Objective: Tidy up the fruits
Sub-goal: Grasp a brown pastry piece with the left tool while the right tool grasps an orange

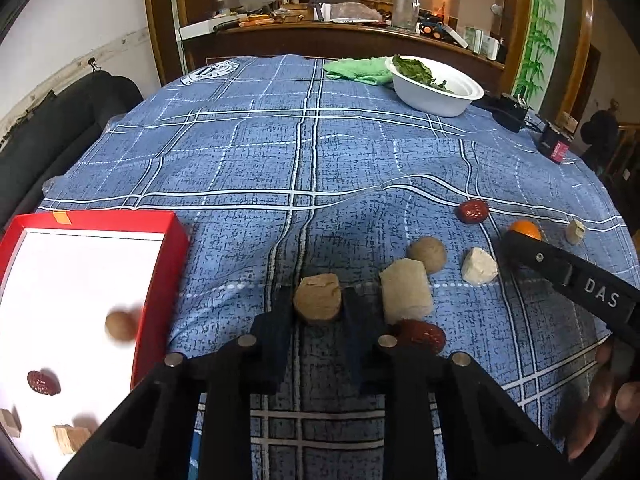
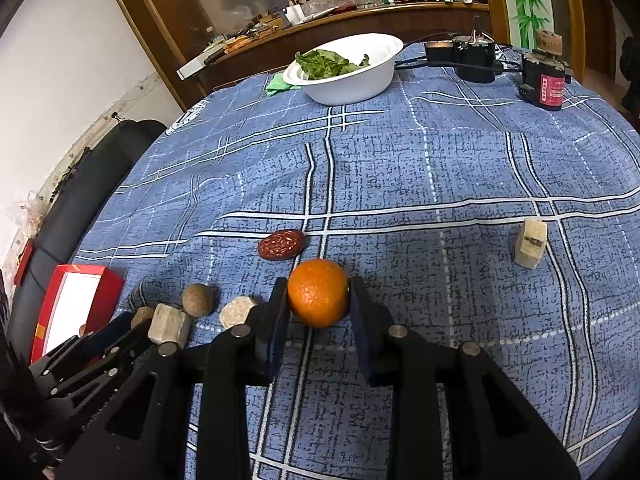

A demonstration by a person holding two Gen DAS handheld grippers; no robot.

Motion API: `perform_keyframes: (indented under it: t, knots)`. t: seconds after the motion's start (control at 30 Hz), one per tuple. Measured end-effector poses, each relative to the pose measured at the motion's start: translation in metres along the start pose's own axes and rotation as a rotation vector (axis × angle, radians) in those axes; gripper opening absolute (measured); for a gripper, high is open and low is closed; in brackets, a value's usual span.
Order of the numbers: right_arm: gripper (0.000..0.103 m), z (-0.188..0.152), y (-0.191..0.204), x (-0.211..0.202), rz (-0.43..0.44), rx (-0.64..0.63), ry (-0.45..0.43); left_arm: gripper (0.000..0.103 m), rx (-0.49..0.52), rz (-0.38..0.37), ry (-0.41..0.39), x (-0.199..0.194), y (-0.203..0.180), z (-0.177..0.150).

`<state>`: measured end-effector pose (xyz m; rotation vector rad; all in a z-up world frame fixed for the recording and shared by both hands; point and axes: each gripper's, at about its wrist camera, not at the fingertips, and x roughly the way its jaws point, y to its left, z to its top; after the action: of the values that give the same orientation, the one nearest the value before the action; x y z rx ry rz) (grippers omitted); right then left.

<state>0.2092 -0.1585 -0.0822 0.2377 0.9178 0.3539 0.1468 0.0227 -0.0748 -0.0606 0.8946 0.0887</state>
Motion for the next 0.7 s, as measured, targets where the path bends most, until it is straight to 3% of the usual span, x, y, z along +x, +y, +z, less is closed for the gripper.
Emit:
perform_keyframes:
  t: [0.4,0.7]
  knots:
    - [0.031,0.0,0.004,-0.006,-0.033,-0.014,-0.011,0.023,-0.016,-0.092,-0.055,-0.064,0.015,-0.027]
    - [0.031,-0.018,0.011,-0.066,-0.057,-0.061,-0.054,0.023,-0.011,-0.17,-0.068,-0.092,0.02,-0.054]
